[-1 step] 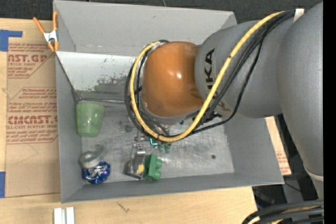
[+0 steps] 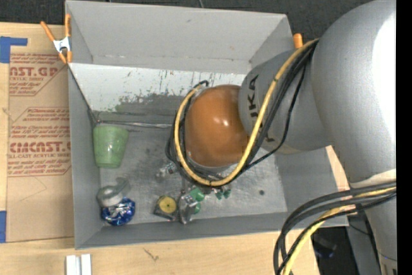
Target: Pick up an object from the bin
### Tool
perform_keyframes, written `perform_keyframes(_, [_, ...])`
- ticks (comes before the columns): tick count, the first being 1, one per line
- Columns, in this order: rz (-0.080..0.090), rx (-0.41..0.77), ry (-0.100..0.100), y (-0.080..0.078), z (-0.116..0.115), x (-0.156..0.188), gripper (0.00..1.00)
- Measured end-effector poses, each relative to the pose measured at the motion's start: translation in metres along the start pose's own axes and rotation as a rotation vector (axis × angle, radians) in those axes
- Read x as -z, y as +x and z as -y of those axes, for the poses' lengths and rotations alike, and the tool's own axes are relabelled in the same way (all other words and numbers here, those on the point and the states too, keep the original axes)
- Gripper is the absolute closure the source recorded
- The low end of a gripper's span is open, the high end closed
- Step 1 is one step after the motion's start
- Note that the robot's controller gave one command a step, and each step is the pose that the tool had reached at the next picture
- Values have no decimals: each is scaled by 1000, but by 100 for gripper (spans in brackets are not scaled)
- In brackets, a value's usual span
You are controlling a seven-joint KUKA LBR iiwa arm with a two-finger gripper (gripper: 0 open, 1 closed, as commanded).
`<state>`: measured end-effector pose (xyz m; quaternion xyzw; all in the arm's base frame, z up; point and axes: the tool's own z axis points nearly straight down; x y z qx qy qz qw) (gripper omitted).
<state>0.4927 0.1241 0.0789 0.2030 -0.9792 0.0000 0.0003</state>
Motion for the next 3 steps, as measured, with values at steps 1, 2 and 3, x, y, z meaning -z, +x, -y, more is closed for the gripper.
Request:
perform_keyframes(1, [22,231,6,0,-15,-4,0])
perform_keyframes(2, [24,230,3,0,-17,-4,100])
perform_keyframes(3, [9,528,2,3,-23,151,100])
